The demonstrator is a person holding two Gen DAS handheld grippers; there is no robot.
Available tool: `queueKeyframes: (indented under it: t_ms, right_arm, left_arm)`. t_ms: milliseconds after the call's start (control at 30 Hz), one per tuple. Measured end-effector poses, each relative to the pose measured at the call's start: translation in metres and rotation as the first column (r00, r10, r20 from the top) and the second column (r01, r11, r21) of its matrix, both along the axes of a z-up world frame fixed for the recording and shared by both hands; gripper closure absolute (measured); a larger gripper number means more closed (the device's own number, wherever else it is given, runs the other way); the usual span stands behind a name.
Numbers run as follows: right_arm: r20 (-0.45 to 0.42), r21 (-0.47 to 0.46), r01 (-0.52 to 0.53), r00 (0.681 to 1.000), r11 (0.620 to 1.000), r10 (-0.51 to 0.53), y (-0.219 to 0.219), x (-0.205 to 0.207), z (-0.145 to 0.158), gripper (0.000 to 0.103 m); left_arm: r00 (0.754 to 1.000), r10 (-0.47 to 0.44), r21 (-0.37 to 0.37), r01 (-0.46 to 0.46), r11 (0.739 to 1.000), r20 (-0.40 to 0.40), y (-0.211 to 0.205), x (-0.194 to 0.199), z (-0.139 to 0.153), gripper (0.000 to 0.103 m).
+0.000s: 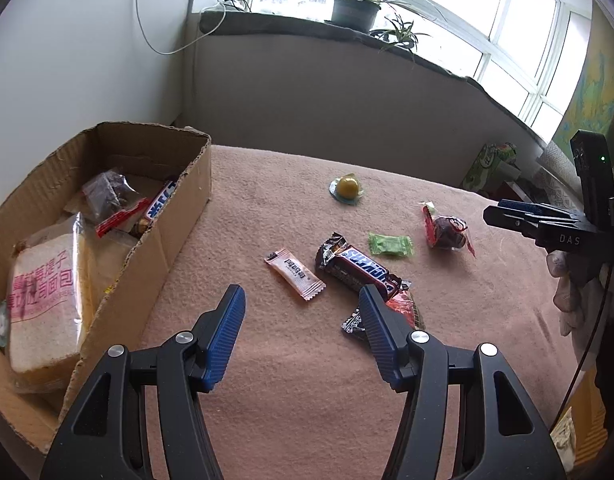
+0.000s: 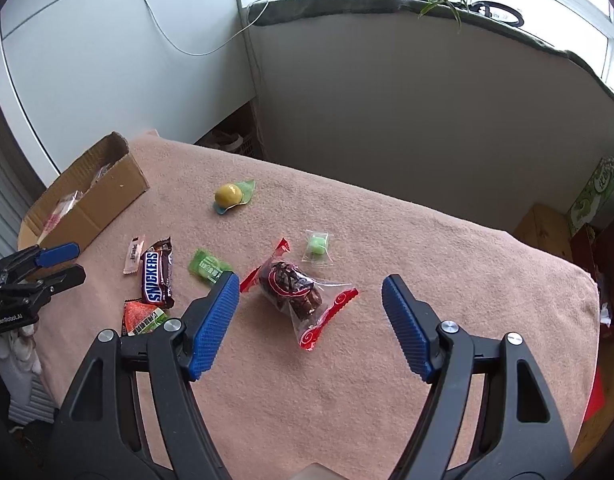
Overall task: Organize snacks
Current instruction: 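Move both open tools back over the snacks on the table, then grasp the second dried-fruit bag with the right tool while the left tool grasps the pink candy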
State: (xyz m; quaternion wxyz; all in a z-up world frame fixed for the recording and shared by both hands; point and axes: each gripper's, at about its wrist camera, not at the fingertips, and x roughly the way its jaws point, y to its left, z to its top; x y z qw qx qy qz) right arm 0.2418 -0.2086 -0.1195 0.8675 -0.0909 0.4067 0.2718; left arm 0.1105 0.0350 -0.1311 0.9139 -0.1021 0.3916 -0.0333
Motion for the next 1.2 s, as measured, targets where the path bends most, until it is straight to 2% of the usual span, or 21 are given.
queueKeyframes:
  t_ms: [33,133,167,433,733,767,867,933,1033,1100,1200]
  right_arm:
    - [0.008,-0.020,-0.017,1.000,1.000,0.017,0.004,0.001,-0.001,0.027]
    - [0.024,-0.074,-0.065,0.997,0.995,0.067,0.017,0.005,-0.004,0.027]
    - [0.025,-0.088,-0.082,0.996,0.993,0.084,0.020,0.006,-0.006,0.027]
    - [0.020,-0.139,-0.176,0.983,0.975,0.180,0.037,0.011,-0.012,0.027]
    - [-0.029,-0.166,-0.231,0.973,0.959,0.230,0.045,0.020,-0.029,0.027]
    - [-0.035,-0.167,-0.234,0.972,0.958,0.231,0.046,0.020,-0.031,0.027]
    - [-0.061,-0.160,-0.250,0.968,0.955,0.243,0.047,0.023,-0.037,0.039]
    - [-0.069,-0.170,-0.250,0.968,0.953,0.242,0.048,0.024,-0.041,0.041]
    - [-0.078,-0.174,-0.251,0.968,0.952,0.240,0.049,0.022,-0.046,0.050]
    - [-0.085,-0.181,-0.243,0.969,0.953,0.231,0.047,0.021,-0.049,0.063]
    - [-0.084,-0.176,-0.234,0.971,0.956,0.222,0.045,0.019,-0.052,0.065]
  left_arm:
    - [1.000,-0.001,0.002,0.001,1.000,-0.008,-0.001,0.004,-0.002,0.046]
    - [0.999,-0.007,0.005,0.008,1.000,-0.033,-0.003,0.016,-0.009,0.061]
    - [0.999,-0.012,0.004,0.012,1.000,-0.042,-0.004,0.020,-0.012,0.063]
    - [0.996,-0.010,0.020,0.012,1.000,-0.090,-0.010,0.038,-0.027,0.063]
    - [0.995,-0.009,0.096,0.019,0.995,-0.100,-0.018,0.050,-0.033,0.063]
    - [0.995,-0.009,0.101,0.019,0.995,-0.099,-0.018,0.050,-0.033,0.065]
    - [0.995,-0.008,0.105,0.018,0.994,-0.095,-0.013,0.052,-0.034,0.073]
    - [0.996,-0.008,0.111,0.018,0.994,-0.093,-0.011,0.051,-0.034,0.078]
    - [0.996,-0.006,0.115,0.016,0.993,-0.090,-0.008,0.050,-0.034,0.083]
    - [0.996,-0.007,0.113,0.017,0.993,-0.088,-0.007,0.050,-0.034,0.084]
    - [0.996,-0.008,0.118,0.018,0.993,-0.087,-0.008,0.049,-0.035,0.085]
